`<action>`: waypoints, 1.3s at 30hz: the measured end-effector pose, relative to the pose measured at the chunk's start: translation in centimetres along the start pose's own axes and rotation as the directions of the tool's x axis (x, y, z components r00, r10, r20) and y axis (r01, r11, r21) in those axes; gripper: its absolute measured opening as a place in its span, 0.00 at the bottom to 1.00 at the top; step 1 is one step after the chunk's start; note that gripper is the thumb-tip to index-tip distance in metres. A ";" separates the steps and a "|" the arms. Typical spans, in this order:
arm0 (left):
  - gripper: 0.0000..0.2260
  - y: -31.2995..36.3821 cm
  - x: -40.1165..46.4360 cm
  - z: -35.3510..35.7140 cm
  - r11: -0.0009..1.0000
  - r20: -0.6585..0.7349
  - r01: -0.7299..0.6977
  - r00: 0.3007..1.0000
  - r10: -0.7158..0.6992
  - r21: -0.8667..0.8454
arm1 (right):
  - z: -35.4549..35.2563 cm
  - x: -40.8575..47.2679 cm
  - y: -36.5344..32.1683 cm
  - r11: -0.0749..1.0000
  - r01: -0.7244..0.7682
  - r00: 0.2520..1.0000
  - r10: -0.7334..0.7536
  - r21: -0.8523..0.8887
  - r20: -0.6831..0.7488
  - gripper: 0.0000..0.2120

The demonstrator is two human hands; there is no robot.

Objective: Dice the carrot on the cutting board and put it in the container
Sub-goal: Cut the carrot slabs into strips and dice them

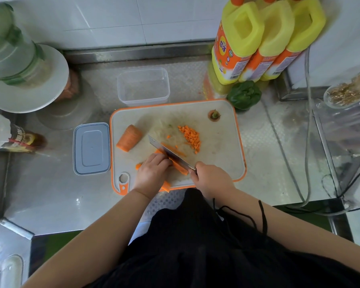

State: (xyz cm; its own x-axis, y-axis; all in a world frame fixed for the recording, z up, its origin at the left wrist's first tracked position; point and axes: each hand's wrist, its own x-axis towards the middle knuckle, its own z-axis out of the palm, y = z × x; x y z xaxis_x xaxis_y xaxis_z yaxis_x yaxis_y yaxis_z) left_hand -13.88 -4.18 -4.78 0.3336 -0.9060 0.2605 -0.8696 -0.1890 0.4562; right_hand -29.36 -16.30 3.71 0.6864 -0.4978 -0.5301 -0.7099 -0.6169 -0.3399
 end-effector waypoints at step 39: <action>0.04 -0.6 -1.2 1.5 0.997 -0.130 -0.007 0.992 -0.002 -0.070 | 1.4 1.4 -0.9 0.990 -0.047 0.997 0.055 -0.130 0.059 0.19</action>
State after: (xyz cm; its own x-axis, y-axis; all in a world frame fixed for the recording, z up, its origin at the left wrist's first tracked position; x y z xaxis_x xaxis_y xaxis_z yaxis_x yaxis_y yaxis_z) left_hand -14.32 -3.55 -6.60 0.3800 -0.8489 0.3675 -0.8440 -0.1557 0.5132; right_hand -28.01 -15.59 2.20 0.6362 -0.4943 -0.5924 -0.7146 -0.6670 -0.2110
